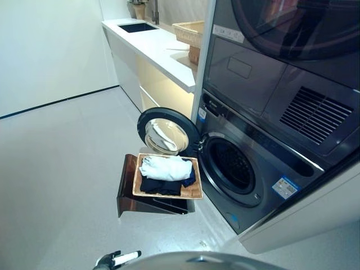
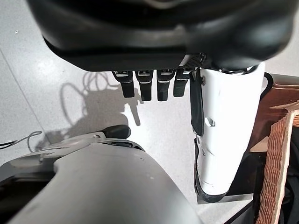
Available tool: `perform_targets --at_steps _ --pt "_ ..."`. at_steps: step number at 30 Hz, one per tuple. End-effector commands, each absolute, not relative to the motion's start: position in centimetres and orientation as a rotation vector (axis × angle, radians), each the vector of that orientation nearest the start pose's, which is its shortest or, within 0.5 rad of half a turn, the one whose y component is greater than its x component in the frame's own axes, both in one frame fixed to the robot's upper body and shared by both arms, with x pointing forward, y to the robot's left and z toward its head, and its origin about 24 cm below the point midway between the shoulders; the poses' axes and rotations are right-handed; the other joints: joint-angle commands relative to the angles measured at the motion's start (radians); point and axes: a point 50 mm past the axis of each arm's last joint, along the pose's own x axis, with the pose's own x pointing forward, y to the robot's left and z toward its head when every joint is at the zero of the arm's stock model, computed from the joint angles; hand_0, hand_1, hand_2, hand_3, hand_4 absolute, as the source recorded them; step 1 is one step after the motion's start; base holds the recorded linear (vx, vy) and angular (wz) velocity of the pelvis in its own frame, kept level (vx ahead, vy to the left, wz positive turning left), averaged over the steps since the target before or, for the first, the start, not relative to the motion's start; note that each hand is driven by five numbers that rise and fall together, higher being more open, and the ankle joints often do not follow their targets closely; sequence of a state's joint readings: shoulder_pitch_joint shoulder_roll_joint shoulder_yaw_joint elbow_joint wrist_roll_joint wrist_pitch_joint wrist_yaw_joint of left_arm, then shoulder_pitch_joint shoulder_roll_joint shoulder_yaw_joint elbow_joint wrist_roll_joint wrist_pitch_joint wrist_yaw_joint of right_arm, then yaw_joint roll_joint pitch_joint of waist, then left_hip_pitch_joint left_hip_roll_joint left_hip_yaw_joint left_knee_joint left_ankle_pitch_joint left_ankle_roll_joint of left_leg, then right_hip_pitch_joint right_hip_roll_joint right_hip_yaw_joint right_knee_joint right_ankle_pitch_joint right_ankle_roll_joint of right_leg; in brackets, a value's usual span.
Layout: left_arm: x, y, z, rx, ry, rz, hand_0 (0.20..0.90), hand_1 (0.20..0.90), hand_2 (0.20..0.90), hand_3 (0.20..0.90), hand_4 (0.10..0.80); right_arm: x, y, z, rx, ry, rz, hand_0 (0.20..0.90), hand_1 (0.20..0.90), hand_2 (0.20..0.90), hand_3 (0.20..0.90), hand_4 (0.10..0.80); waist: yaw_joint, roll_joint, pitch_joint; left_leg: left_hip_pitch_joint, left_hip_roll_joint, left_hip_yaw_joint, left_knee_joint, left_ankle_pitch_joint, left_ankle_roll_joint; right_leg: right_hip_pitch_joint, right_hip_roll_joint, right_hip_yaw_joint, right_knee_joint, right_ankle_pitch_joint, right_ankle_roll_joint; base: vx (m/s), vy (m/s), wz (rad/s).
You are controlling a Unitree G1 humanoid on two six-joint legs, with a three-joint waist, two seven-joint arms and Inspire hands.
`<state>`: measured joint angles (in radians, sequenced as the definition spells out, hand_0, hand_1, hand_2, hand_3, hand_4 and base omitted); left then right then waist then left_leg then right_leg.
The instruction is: Pick up the clothes and place them into the washing machine
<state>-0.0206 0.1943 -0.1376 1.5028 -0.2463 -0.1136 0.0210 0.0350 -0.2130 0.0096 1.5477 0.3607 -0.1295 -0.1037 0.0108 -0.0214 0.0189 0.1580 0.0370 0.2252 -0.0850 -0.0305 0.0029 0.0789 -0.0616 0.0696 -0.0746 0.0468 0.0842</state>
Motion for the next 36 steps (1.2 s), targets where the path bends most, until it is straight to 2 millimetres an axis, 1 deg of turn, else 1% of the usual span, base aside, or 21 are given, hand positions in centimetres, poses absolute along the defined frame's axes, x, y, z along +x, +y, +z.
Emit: perform_targets --at_steps 1,4,9,10,11,12,13,14,15,19,20,23,24,25,28,31,33,34,35,36 --pt "6.0 22.0 -17.1 0.060 1.337 0.227 0.900 0.900 0.900 0.900 0.800 3.8 -26.2 -16.2 -0.048 1.350 -0.520 0.900 0.900 0.900 0.900 0.800 -0.010 0.022 0.020 0.045 -0.061 -0.040 -0.002 -0.075 -0.031 0.023 0.043 -0.052 0.013 0.006 -0.002 0.000 0.000 0.00" --pt "5.8 22.0 -17.1 0.060 1.343 0.228 0.900 0.900 0.900 0.900 0.800 3.7 -26.1 -16.3 -0.047 1.353 -0.519 0.900 0.900 0.900 0.900 0.800 -0.009 0.023 0.021 0.044 -0.061 -0.040 -0.002 -0.075 -0.031 0.023 0.043 -0.053 0.012 0.006 -0.002 0.000 0.000 0.00" --pt "6.0 21.8 -17.2 0.056 1.336 0.204 0.900 0.900 0.900 0.900 0.800 3.7 -26.0 -16.3 -0.045 1.360 -0.497 0.900 0.900 0.900 0.900 0.800 -0.008 0.021 0.023 0.042 -0.061 -0.041 -0.002 -0.074 -0.031 0.021 0.042 -0.051 0.012 0.007 -0.002 0.000 0.000 0.00" --pt "6.7 21.4 -17.1 0.051 1.313 0.163 0.900 0.900 0.900 0.900 0.800 3.7 -25.5 -16.4 -0.071 1.382 -0.428 0.900 0.900 0.900 0.900 0.800 -0.007 0.020 0.025 0.038 -0.061 -0.042 -0.002 -0.072 -0.031 0.017 0.041 -0.051 0.012 0.008 -0.002 0.000 0.000 0.00" --pt "6.7 21.4 -17.1 0.051 1.313 0.163 0.900 0.900 0.900 0.900 0.800 3.7 -25.5 -16.4 -0.071 1.382 -0.428 0.900 0.900 0.900 0.900 0.800 -0.007 0.020 0.025 0.038 -0.061 -0.042 -0.002 -0.072 -0.031 0.017 0.041 -0.051 0.012 0.008 -0.002 0.000 0.000 0.00" --pt "7.0 21.2 -17.1 0.092 1.312 0.093 0.900 0.900 0.900 0.900 0.800 3.6 -25.2 -16.5 -0.113 1.408 -0.347 0.900 0.900 0.900 0.900 0.800 -0.007 0.018 0.027 0.033 -0.061 -0.043 -0.002 -0.071 -0.030 0.011 0.041 -0.052 0.013 0.010 -0.002 0.000 0.000 0.00" --pt "7.0 21.2 -17.1 0.092 1.312 0.093 0.900 0.900 0.900 0.900 0.800 3.6 -25.2 -16.5 -0.113 1.408 -0.347 0.900 0.900 0.900 0.900 0.800 -0.007 0.018 0.027 0.032 -0.061 -0.043 -0.002 -0.071 -0.030 0.011 0.041 -0.052 0.014 0.010 -0.002 0.000 0.000 0.00" --pt "7.0 21.3 -17.1 0.112 1.313 0.080 0.900 0.900 0.900 0.900 0.800 3.8 -24.8 -16.6 -0.132 1.414 -0.300 0.900 0.900 0.900 0.900 0.800 -0.007 0.017 0.030 0.028 -0.061 -0.044 -0.002 -0.069 -0.029 0.006 0.041 -0.052 0.014 0.010 -0.002 -0.044 -0.011 0.00" --pt "6.7 21.4 -17.1 0.118 1.329 0.070 0.900 0.900 0.900 0.900 0.800 4.0 -24.7 -16.7 -0.159 1.407 -0.263 0.900 0.900 0.900 0.900 0.800 -0.006 0.016 0.039 0.017 -0.060 -0.045 -0.002 -0.066 -0.028 -0.006 0.040 -0.053 0.017 0.010 -0.001 -0.044 -0.011 0.00" --pt "6.5 21.6 -17.1 0.144 1.336 0.065 0.900 0.900 0.900 0.900 0.800 4.5 -24.5 -16.7 -0.161 1.389 -0.250 0.900 0.900 0.900 0.900 0.800 -0.008 0.021 0.053 -0.004 -0.062 -0.045 -0.002 -0.059 -0.027 -0.030 0.037 -0.053 0.021 0.015 0.001 -0.066 -0.002 0.00" --pt "6.9 21.8 -17.0 0.154 1.317 0.080 0.900 0.900 0.900 0.900 0.800 5.1 -24.7 -16.6 -0.162 1.360 -0.262 0.900 0.900 0.900 0.900 0.800 -0.010 0.026 0.070 -0.025 -0.064 -0.046 -0.002 -0.051 -0.026 -0.052 0.035 -0.051 0.025 0.020 0.002 -0.061 -0.001 0.00" --pt "7.2 22.0 -16.9 0.157 1.305 0.089 0.900 0.900 0.900 0.900 0.800 5.7 -24.8 -16.5 -0.169 1.339 -0.264 0.900 0.900 0.900 0.900 0.800 -0.011 0.032 0.081 -0.047 -0.066 -0.045 -0.002 -0.043 -0.025 -0.075 0.033 -0.049 0.029 0.025 0.002 -0.091 0.000 0.00" --pt "7.5 22.2 -16.9 0.164 1.296 0.104 0.900 0.900 0.900 0.900 0.800 6.3 -25.1 -16.3 -0.189 1.317 -0.261 0.900 0.900 0.900 0.900 0.800 -0.012 0.039 0.093 -0.069 -0.068 -0.039 -0.002 -0.035 -0.024 -0.101 0.030 -0.047 0.032 0.031 0.003 -0.052 0.001 -0.01" --pt "7.5 22.2 -16.9 0.164 1.296 0.104 0.900 0.900 0.900 0.900 0.800 6.3 -25.1 -16.3 -0.189 1.317 -0.261 0.900 0.900 0.900 0.900 0.800 -0.012 0.039 0.092 -0.070 -0.068 -0.039 -0.002 -0.035 -0.024 -0.102 0.030 -0.046 0.033 0.031 0.003 -0.069 -0.001 -0.01" --pt "7.9 22.4 -16.7 0.171 1.283 0.115 0.900 0.900 0.900 0.900 0.800 7.1 -25.7 -16.1 -0.257 1.293 -0.215 0.900 0.900 0.900 0.900 0.800 -0.016 0.051 0.105 -0.100 -0.072 -0.031 -0.002 -0.024 -0.025 -0.140 0.027 -0.037 0.040 0.040 0.002 -0.035 -0.007 -0.03" --pt "7.8 22.5 -16.7 0.171 1.287 0.124 0.900 0.900 0.900 0.900 0.800 7.0 -25.8 -16.0 -0.297 1.297 -0.187 0.900 0.900 0.900 0.900 0.800 -0.018 0.055 0.104 -0.099 -0.071 -0.024 -0.002 -0.024 -0.027 -0.143 0.028 -0.032 0.042 0.039 0.002 0.010 -0.022 -0.05" --pt "7.6 22.7 -16.7 0.164 1.294 0.141 0.900 0.900 0.900 0.900 0.800 6.3 -26.4 -15.9 -0.311 1.321 -0.195 0.900 0.900 0.900 0.900 0.800 -0.019 0.057 0.098 -0.087 -0.068 -0.018 -0.002 -0.030 -0.029 -0.134 0.031 -0.026 0.042 0.036 0.000 0.069 -0.055 -0.12" --pt "7.6 22.9 -16.7 0.145 1.292 0.166 0.900 0.900 0.900 0.900 0.800 5.7 -26.8 -15.9 -0.321 1.343 -0.202 0.900 0.900 0.900 0.900 0.800 -0.022 0.058 0.090 -0.071 -0.064 -0.016 -0.002 -0.036 -0.032 -0.117 0.035 -0.022 0.038 0.029 -0.004 0.069 -0.056 -0.17" --pt "7.6 22.9 -16.7 0.144 1.292 0.166 0.900 0.900 0.900 0.900 0.800 5.7 -26.8 -15.9 -0.321 1.343 -0.202 0.900 0.900 0.900 0.900 0.800 -0.022 0.058 0.091 -0.070 -0.064 -0.016 -0.002 -0.036 -0.032 -0.116 0.036 -0.022 0.038 0.029 -0.004 0.107 -0.086 -0.23" --pt "7.6 23.0 -16.7 0.125 1.293 0.187 0.900 0.900 0.900 0.900 0.800 5.1 -27.0 -15.9 -0.310 1.361 -0.216 0.900 0.900 0.900 0.900 0.800 -0.027 0.059 0.079 -0.048 -0.059 -0.014 -0.002 -0.042 -0.035 -0.095 0.041 -0.019 0.036 0.022 -0.008 0.059 -0.043 -0.14"
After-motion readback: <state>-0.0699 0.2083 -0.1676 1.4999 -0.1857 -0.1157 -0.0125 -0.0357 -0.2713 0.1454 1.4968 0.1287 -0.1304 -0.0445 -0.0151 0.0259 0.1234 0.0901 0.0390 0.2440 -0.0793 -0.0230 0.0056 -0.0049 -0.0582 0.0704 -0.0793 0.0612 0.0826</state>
